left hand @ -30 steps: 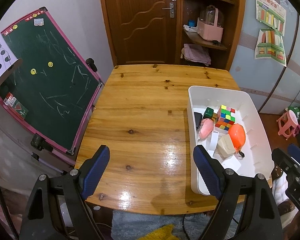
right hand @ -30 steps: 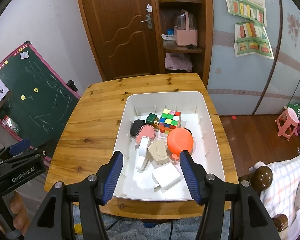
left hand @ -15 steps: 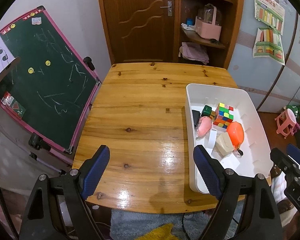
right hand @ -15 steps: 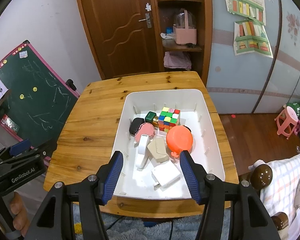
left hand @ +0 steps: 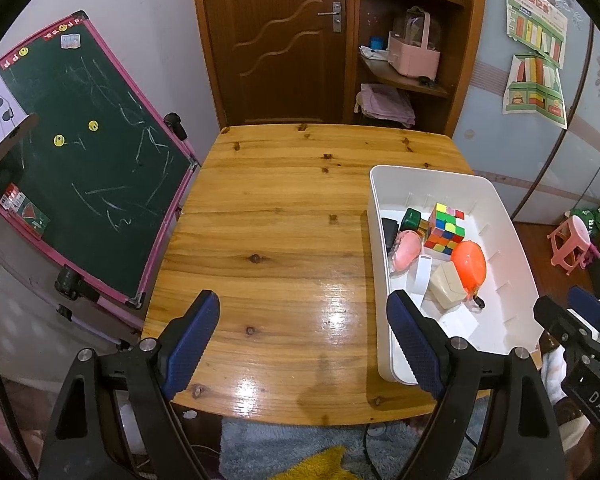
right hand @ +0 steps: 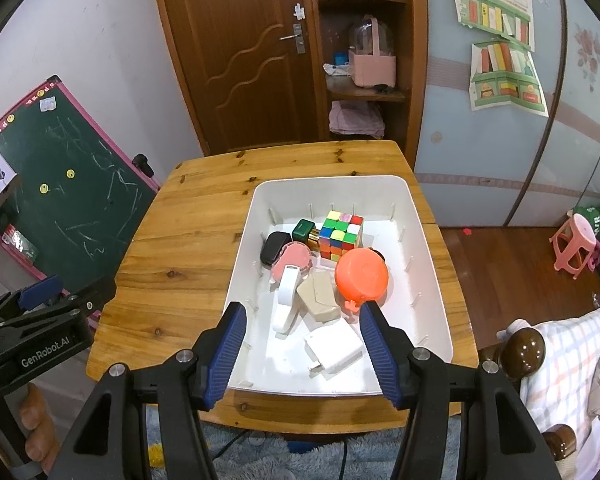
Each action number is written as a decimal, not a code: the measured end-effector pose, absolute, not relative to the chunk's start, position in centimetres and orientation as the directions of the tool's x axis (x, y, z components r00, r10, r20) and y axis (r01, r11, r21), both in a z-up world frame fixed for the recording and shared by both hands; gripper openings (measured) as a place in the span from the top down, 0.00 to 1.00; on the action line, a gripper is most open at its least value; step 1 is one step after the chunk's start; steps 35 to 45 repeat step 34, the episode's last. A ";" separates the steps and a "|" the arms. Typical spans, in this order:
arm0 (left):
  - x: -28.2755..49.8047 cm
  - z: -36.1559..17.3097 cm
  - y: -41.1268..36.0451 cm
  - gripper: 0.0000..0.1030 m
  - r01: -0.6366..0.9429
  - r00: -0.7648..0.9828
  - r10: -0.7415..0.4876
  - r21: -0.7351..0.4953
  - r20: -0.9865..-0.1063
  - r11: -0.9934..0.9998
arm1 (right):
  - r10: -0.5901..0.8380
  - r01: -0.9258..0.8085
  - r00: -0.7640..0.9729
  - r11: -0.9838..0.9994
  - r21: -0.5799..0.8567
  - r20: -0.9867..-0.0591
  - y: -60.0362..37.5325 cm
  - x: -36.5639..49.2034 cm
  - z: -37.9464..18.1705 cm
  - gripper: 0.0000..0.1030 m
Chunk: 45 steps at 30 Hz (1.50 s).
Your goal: Organize rigid objects
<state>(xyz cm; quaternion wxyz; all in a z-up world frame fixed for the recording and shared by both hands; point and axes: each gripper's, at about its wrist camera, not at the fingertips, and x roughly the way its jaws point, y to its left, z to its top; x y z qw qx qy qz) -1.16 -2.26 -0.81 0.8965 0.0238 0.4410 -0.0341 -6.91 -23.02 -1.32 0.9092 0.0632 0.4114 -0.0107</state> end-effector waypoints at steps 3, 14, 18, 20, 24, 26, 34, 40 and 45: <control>-1.1 -0.9 -2.3 0.15 0.087 0.604 -0.045 0.010 -0.796 0.996 | 0.031 0.071 0.661 0.992 0.104 -0.749 -23.0 -6.9 -1.3 0.42; -1.1 -1.2 -2.2 0.15 0.090 0.597 -0.051 0.003 -0.801 0.996 | 0.033 0.069 0.652 0.992 0.103 -0.757 -22.6 -6.8 -1.6 0.42; -1.1 -1.3 -2.1 0.15 0.090 0.595 -0.054 0.000 -0.802 0.996 | 0.033 0.069 0.651 0.992 0.102 -0.758 -22.5 -6.8 -1.7 0.42; -1.0 -1.3 -2.1 0.15 0.091 0.595 -0.053 0.001 -0.802 0.996 | 0.033 0.069 0.649 0.992 0.102 -0.760 -22.5 -6.8 -1.8 0.42; -1.0 -1.3 -2.1 0.15 0.091 0.594 -0.056 -0.002 -0.803 0.996 | 0.033 0.068 0.648 0.993 0.101 -0.761 -22.5 -6.7 -1.8 0.42; -1.1 -1.4 -2.1 0.15 0.091 0.594 -0.056 -0.003 -0.803 0.996 | 0.033 0.068 0.648 0.993 0.101 -0.761 -22.6 -6.8 -1.8 0.42; -1.1 -1.4 -2.1 0.15 0.091 0.592 -0.056 -0.002 -0.804 0.996 | 0.034 0.068 0.648 0.992 0.103 -0.761 -22.5 -6.8 -1.9 0.42; -1.1 -1.4 -2.1 0.15 0.091 0.592 -0.056 -0.002 -0.804 0.996 | 0.034 0.068 0.648 0.992 0.103 -0.761 -22.5 -6.8 -1.9 0.42; -1.1 -1.4 -2.1 0.15 0.091 0.592 -0.056 -0.002 -0.804 0.996 | 0.034 0.068 0.648 0.992 0.103 -0.761 -22.5 -6.8 -1.9 0.42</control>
